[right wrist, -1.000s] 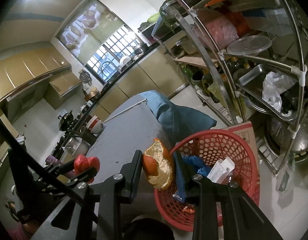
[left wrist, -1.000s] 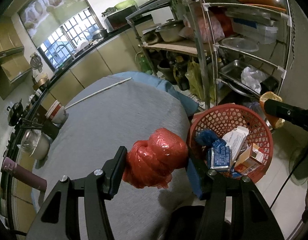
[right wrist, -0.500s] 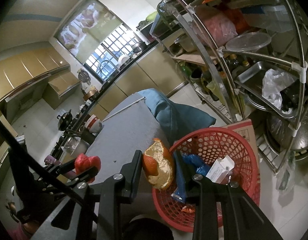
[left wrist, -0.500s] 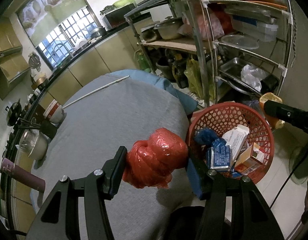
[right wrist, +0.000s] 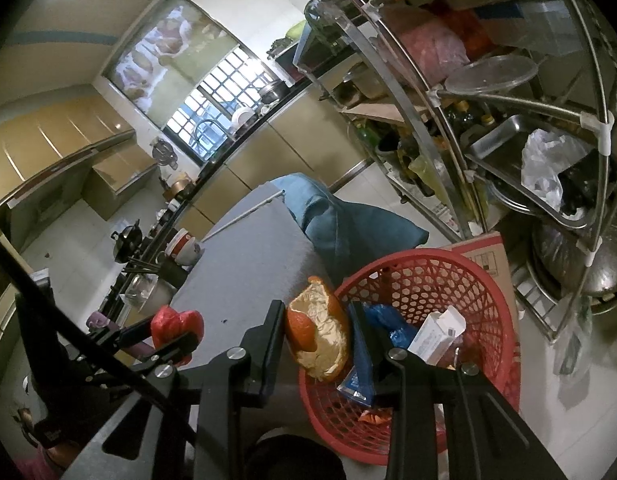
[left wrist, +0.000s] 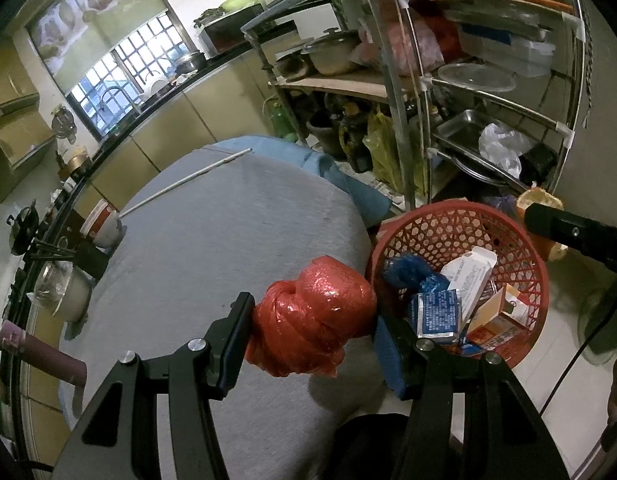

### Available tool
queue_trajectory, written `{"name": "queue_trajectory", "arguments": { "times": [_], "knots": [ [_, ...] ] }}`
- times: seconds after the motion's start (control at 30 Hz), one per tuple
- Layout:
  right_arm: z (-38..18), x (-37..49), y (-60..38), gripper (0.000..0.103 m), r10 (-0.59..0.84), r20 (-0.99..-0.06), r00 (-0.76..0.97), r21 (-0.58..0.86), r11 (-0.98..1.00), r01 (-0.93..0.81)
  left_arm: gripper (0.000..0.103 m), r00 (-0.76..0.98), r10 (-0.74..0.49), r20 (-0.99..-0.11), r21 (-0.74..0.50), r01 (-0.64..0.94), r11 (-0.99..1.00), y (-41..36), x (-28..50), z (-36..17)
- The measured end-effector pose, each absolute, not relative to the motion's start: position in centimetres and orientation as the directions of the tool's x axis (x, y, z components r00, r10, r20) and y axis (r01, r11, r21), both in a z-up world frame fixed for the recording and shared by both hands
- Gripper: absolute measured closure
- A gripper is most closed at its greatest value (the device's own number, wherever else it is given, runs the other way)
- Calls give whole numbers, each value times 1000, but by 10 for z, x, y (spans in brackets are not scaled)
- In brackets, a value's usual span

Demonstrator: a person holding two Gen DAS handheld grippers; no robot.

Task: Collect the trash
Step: 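Hold the red bag and orange peel above the red basket, then open the left tool releasing the red bag while the right tool releases the peel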

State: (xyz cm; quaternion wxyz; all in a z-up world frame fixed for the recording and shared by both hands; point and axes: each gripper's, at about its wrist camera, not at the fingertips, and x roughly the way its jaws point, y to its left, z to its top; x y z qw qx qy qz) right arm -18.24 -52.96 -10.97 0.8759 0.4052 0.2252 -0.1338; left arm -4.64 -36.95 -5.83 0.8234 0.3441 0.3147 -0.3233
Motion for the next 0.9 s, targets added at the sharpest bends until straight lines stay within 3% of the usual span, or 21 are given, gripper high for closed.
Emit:
{"name": "queue_trajectory", "arguments": {
  "times": [0.53,0.7,0.77,0.83,0.9],
  "knots": [
    [-125,-183,-543,68,-54,-525,850,658,607,445,44,566,-304,-766,357,769,531,-388,-44,-73],
    [-131,-180,-546,67,-53,-566,823,643,596,481,42,510,-326,-796,303,802,514,-394,-44,-75],
    [-134,-180,-548,62,-61,-578,814,641,584,499,42,488,-347,-801,276,816,508,-397,-45,-75],
    [-137,-184,-551,40,-61,-551,833,674,556,487,41,451,-389,-803,232,838,494,-398,-45,-75],
    [-138,-187,-553,40,-79,-543,836,679,545,492,40,410,-427,-806,177,855,487,-398,-44,-74]
  ]
}}
